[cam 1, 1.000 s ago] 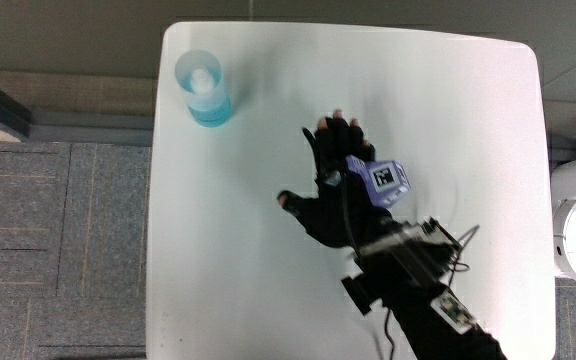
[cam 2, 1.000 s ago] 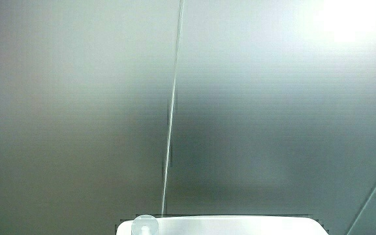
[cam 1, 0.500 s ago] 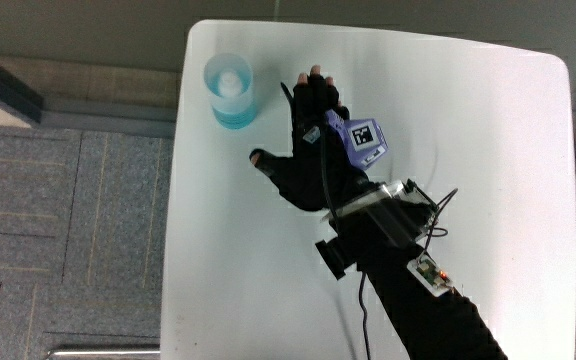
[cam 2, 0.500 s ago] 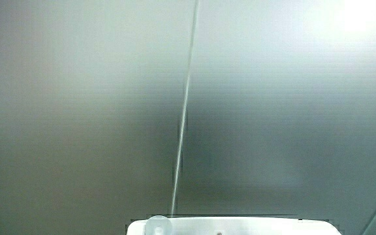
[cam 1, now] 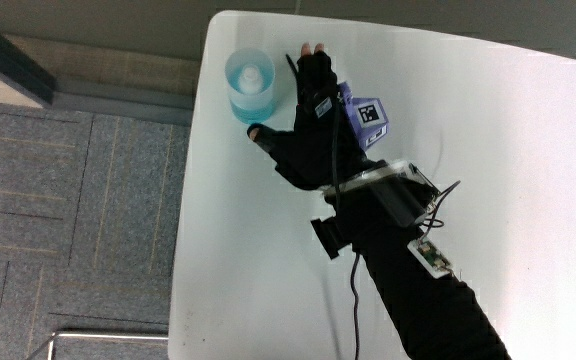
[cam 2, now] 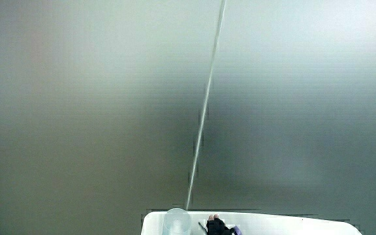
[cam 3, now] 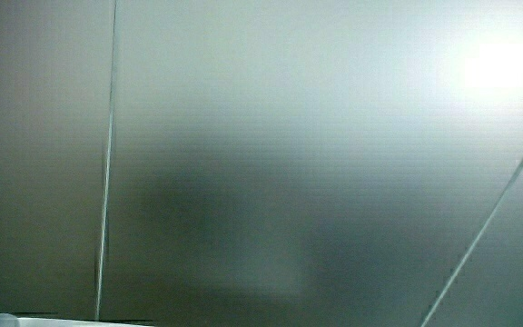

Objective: Pick cleaning spray

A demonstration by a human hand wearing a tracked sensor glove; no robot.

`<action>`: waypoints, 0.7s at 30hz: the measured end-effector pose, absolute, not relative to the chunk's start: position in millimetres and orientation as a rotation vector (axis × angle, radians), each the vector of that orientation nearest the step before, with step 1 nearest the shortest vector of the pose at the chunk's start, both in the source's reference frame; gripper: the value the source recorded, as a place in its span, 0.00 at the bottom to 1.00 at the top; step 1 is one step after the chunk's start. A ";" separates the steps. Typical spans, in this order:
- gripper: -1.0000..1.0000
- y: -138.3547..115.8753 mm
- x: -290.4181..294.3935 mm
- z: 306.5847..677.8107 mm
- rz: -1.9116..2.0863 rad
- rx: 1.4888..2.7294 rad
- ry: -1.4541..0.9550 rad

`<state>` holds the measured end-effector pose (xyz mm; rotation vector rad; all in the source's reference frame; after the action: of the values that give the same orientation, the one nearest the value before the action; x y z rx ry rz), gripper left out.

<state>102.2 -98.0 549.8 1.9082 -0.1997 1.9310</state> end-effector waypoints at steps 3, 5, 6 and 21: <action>0.53 -99.7 99.6 547.1 1.967 1.912 -0.200; 0.58 -100.5 97.9 547.7 1.983 1.905 -0.193; 0.61 -100.5 96.4 544.8 1.986 1.910 -0.195; 1.00 -101.3 91.4 534.1 2.025 1.983 -0.158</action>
<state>91.4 -101.3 534.1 1.9834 -0.1577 2.0253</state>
